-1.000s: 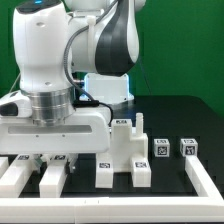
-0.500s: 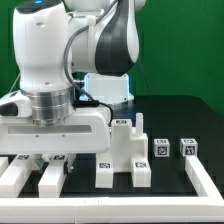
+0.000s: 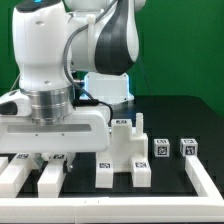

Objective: Assemble chair

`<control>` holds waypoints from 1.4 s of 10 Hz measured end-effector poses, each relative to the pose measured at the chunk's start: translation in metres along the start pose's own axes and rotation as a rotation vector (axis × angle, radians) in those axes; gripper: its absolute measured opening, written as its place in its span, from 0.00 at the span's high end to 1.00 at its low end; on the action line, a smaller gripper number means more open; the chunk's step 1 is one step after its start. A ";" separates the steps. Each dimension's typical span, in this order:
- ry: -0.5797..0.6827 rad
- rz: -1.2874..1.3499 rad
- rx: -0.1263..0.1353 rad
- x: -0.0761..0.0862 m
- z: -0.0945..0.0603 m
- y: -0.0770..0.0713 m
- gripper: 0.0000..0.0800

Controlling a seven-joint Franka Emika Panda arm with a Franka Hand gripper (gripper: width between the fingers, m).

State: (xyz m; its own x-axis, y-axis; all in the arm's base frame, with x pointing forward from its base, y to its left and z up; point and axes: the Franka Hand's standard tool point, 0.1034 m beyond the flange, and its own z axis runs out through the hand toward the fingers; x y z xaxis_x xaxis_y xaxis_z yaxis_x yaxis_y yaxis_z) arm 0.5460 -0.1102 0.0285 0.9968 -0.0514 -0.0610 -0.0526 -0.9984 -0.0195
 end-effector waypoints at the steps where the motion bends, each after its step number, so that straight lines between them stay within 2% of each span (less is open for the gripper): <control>1: -0.004 -0.009 0.011 0.002 -0.027 0.000 0.64; 2: -0.015 -0.005 0.022 0.004 -0.051 -0.002 0.64; 3: -0.018 -0.003 0.027 0.005 -0.067 -0.006 0.64; 5: 0.008 -0.011 0.026 0.008 -0.093 -0.019 0.64; 9: -0.001 -0.015 0.027 0.006 -0.088 -0.019 0.64; 10: -0.003 -0.026 0.024 0.006 -0.091 -0.020 0.64; 11: 0.004 -0.046 0.024 0.007 -0.107 -0.026 0.64; 13: 0.011 -0.045 0.047 0.001 -0.135 -0.035 0.64; 14: 0.021 -0.045 0.052 -0.005 -0.144 -0.045 0.64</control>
Offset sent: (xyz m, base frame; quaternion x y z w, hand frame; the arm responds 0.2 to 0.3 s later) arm -0.0083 0.0051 0.0667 -0.0449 -0.0366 0.0098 0.9983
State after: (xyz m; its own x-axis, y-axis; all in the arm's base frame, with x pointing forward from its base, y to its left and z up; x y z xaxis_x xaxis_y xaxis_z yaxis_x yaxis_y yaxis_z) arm 0.5524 -0.0686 0.1734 0.9992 -0.0078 -0.0380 -0.0106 -0.9972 -0.0738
